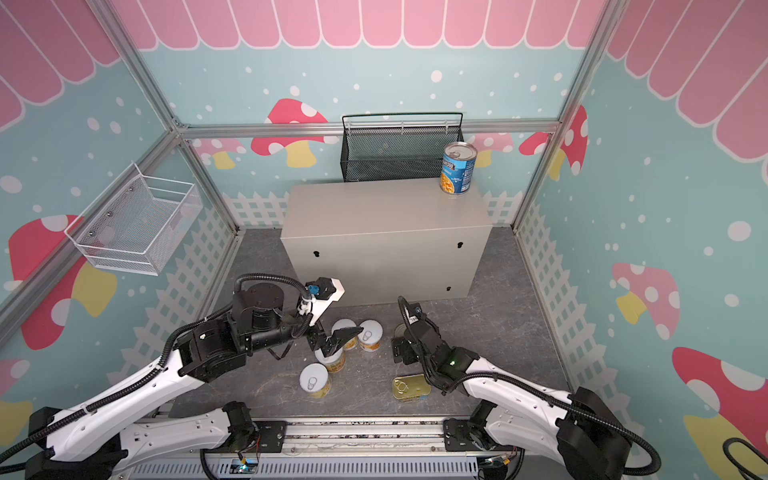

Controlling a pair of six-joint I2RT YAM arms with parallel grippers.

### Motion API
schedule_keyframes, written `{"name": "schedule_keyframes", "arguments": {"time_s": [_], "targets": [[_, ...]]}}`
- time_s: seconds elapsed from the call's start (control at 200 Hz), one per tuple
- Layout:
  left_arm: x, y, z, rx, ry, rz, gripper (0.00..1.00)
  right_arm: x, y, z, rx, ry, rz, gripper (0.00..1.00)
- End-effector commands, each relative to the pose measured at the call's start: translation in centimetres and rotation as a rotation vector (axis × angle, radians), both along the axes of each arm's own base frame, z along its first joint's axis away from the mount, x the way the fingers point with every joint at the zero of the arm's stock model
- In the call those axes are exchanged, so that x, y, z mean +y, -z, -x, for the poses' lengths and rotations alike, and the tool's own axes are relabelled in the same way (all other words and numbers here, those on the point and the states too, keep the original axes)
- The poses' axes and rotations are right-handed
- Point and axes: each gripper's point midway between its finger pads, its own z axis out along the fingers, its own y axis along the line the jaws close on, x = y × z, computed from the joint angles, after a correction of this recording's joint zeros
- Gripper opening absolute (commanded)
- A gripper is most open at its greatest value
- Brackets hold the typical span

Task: Place and organize the canned foods onto the counter
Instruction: 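Grasp the dark blue tomato can with the right gripper and lift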

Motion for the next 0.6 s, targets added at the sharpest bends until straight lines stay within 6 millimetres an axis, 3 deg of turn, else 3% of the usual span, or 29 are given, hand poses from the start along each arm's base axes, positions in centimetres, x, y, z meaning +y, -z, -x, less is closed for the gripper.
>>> {"name": "schedule_keyframes", "arguments": {"time_s": [0.0, 0.34, 0.595], "targets": [[-0.1, 0.5, 0.0, 0.012, 0.017, -0.009, 0.99, 0.0, -0.2, 0.3, -0.034, -0.010, -0.037, 0.96], [-0.3, 0.7, -0.2, 0.022, 0.013, -0.015, 0.99, 0.4, -0.2, 0.4, -0.092, -0.039, -0.088, 0.92], [-0.2, 0.9, -0.4, 0.026, 0.010, -0.016, 0.99, 1.2, -1.4, -0.1, -0.129, -0.063, -0.099, 0.75]]}}
